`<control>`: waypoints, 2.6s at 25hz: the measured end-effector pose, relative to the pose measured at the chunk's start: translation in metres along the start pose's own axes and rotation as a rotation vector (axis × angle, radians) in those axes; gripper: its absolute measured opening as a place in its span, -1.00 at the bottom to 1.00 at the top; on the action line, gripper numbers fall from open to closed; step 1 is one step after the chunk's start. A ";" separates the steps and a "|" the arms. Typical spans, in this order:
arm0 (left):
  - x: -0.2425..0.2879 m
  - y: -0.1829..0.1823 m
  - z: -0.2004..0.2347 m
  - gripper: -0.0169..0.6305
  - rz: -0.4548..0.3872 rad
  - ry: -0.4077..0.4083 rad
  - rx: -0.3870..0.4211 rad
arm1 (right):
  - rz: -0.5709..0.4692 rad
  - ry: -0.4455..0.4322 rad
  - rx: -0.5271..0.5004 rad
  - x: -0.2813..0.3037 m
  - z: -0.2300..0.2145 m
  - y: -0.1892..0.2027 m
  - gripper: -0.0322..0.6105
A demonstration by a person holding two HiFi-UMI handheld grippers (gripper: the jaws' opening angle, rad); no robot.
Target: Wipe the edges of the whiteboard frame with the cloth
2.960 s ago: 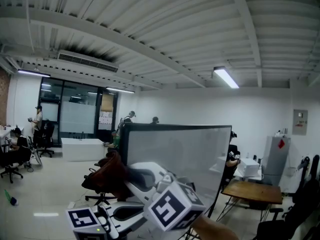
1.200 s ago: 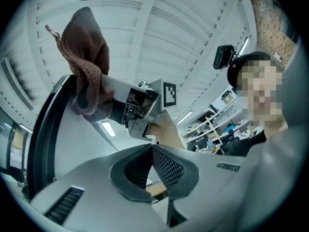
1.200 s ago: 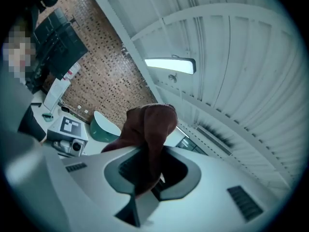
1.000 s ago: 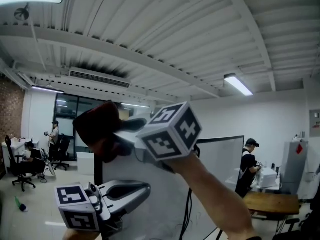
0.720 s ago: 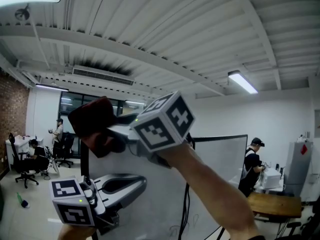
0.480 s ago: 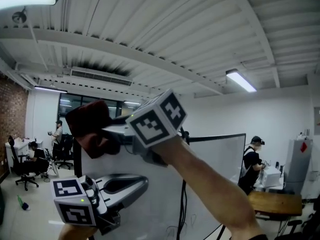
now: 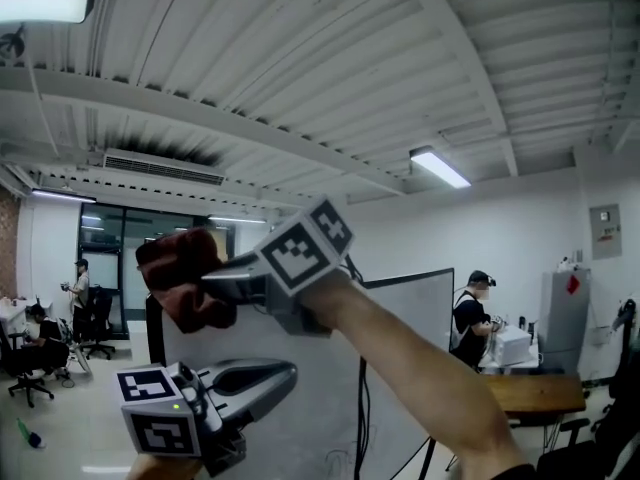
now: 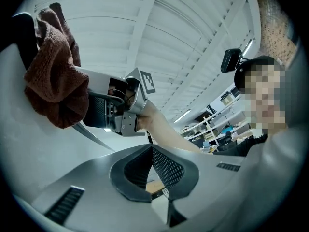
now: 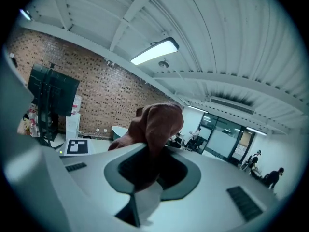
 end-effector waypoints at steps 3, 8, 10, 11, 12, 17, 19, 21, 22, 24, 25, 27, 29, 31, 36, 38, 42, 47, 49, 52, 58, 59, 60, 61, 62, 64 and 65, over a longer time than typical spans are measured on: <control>0.002 0.001 0.001 -0.98 -0.008 0.030 -0.024 | -0.013 -0.050 0.068 0.000 -0.002 0.002 -0.66; 0.006 0.012 -0.005 -0.98 0.001 0.039 -0.065 | -0.028 -0.078 0.094 0.004 0.000 0.013 -0.66; 0.010 0.007 -0.007 -0.98 0.004 0.037 -0.062 | -0.032 -0.085 0.064 0.000 0.001 0.008 -0.66; 0.014 0.004 -0.006 -0.98 -0.001 0.041 -0.047 | -0.032 -0.089 0.052 -0.004 0.000 0.005 -0.66; 0.019 0.002 -0.005 -0.98 -0.004 0.041 -0.034 | -0.032 -0.092 0.046 -0.009 -0.001 0.004 -0.66; 0.031 0.002 0.007 -0.98 -0.029 0.005 -0.017 | -0.017 -0.121 0.050 -0.011 -0.012 0.010 -0.66; 0.036 0.002 0.015 -0.98 -0.036 -0.011 -0.016 | -0.019 -0.146 0.052 -0.009 -0.017 0.010 -0.66; 0.045 0.005 0.020 -0.98 -0.037 -0.025 -0.015 | -0.021 -0.168 0.052 -0.009 -0.021 0.014 -0.66; 0.051 0.008 0.021 -0.98 -0.036 -0.032 -0.013 | -0.019 -0.173 0.046 -0.011 -0.022 0.017 -0.66; 0.063 0.012 0.024 -0.98 -0.034 -0.048 -0.007 | -0.011 -0.181 0.034 -0.016 -0.024 0.022 -0.66; 0.067 0.013 0.025 -0.98 -0.036 -0.058 -0.004 | -0.006 -0.186 0.028 -0.018 -0.025 0.023 -0.66; 0.076 0.013 0.027 -0.98 -0.043 -0.077 0.003 | 0.002 -0.196 0.023 -0.020 -0.026 0.026 -0.66; 0.085 0.015 0.029 -0.98 -0.048 -0.091 0.015 | 0.008 -0.197 0.029 -0.024 -0.032 0.030 -0.66; 0.095 0.018 0.031 -0.98 -0.048 -0.099 0.024 | 0.016 -0.189 0.024 -0.030 -0.039 0.035 -0.66; 0.111 0.024 0.031 -0.98 -0.047 -0.123 0.023 | 0.013 -0.190 0.028 -0.042 -0.050 0.047 -0.66; 0.120 0.025 0.030 -0.98 -0.050 -0.127 0.021 | 0.011 -0.186 0.032 -0.048 -0.054 0.053 -0.66; 0.135 0.029 0.033 -0.98 -0.042 -0.111 0.004 | 0.010 -0.154 0.046 -0.058 -0.067 0.063 -0.66; 0.146 0.026 0.042 -0.98 -0.024 -0.073 -0.006 | 0.014 -0.125 0.068 -0.064 -0.082 0.065 -0.66; 0.149 0.027 0.044 -0.98 -0.032 -0.051 -0.009 | 0.015 -0.115 0.074 -0.067 -0.083 0.068 -0.67; 0.153 0.034 0.046 -0.98 -0.016 -0.014 -0.027 | 0.021 -0.093 0.083 -0.071 -0.085 0.072 -0.67; 0.147 0.035 0.053 -0.98 -0.027 0.053 -0.046 | 0.024 -0.042 0.115 -0.076 -0.093 0.075 -0.67; 0.147 0.035 0.052 -0.98 -0.029 0.060 -0.059 | 0.020 -0.039 0.119 -0.076 -0.094 0.077 -0.67; 0.147 0.036 0.051 -0.98 -0.031 0.066 -0.072 | 0.017 -0.038 0.122 -0.077 -0.094 0.078 -0.67; 0.149 0.039 0.051 -0.98 -0.031 0.073 -0.072 | 0.014 -0.038 0.125 -0.077 -0.095 0.079 -0.67; 0.150 0.042 0.053 -0.98 -0.027 0.082 -0.061 | 0.013 -0.038 0.128 -0.077 -0.095 0.081 -0.67; 0.153 0.046 0.057 -0.98 -0.018 0.097 -0.047 | 0.018 -0.031 0.129 -0.077 -0.096 0.083 -0.67; 0.156 0.046 0.059 -0.98 -0.018 0.101 -0.049 | 0.022 -0.025 0.124 -0.078 -0.097 0.083 -0.67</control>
Point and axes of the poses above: the fingertips, and each gripper's own axes: x forward along the fingers, z to its left, y out of its underside, the point moved 7 cm from there along -x, backward along the fingers, and after that the axes turned 7 degrees about z, right-handed, at the moved point
